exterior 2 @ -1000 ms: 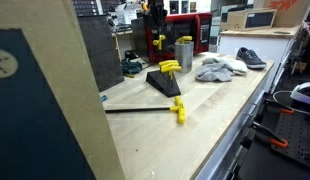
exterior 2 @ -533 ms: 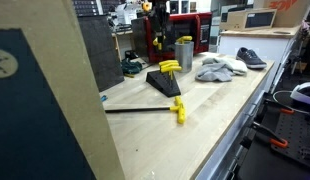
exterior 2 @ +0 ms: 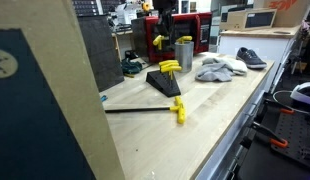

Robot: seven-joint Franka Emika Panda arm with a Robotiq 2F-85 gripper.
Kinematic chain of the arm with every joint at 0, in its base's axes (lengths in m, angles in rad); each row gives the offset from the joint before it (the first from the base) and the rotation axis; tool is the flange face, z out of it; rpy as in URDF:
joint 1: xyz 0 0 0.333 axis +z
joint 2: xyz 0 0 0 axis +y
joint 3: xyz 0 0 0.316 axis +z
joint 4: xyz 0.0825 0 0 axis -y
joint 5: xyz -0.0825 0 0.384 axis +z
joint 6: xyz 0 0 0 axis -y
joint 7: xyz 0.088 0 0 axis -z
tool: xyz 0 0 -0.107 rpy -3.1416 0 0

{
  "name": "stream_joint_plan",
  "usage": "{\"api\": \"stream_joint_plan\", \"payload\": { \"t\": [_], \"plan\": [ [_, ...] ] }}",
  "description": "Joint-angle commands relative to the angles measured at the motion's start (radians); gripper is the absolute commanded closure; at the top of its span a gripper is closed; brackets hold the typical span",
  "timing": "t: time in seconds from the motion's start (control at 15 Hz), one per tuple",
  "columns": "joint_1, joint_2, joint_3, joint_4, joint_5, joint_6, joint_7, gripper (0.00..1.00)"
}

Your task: Remove the black object from the tin and put it on the black stand

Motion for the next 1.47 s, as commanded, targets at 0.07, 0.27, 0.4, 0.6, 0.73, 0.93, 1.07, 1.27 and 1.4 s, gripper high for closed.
{"api": "stream_joint_plan", "payload": {
  "t": [0.07,0.27,0.4,0.6,0.73,0.93,1.07,1.27,1.4],
  "plan": [
    [0.000,0.027,-0.006,0.015,-0.082,0.058,0.084,1.00],
    [0.004,0.041,-0.006,0.025,-0.093,0.103,0.142,1.00],
    [0.005,0.048,-0.006,0.027,-0.081,0.127,0.170,1.00],
    [0.008,0.057,-0.006,0.026,-0.073,0.162,0.203,1.00],
    [0.008,0.057,-0.007,0.025,-0.071,0.177,0.226,1.00],
    [0.010,0.061,-0.010,0.029,-0.078,0.201,0.271,1.00],
    [0.010,0.061,-0.009,0.030,-0.070,0.215,0.277,1.00],
    [0.007,0.051,0.003,0.029,-0.012,0.241,0.210,1.00],
    [0.007,0.049,0.014,0.030,0.035,0.260,0.145,1.00]
  ]
}}
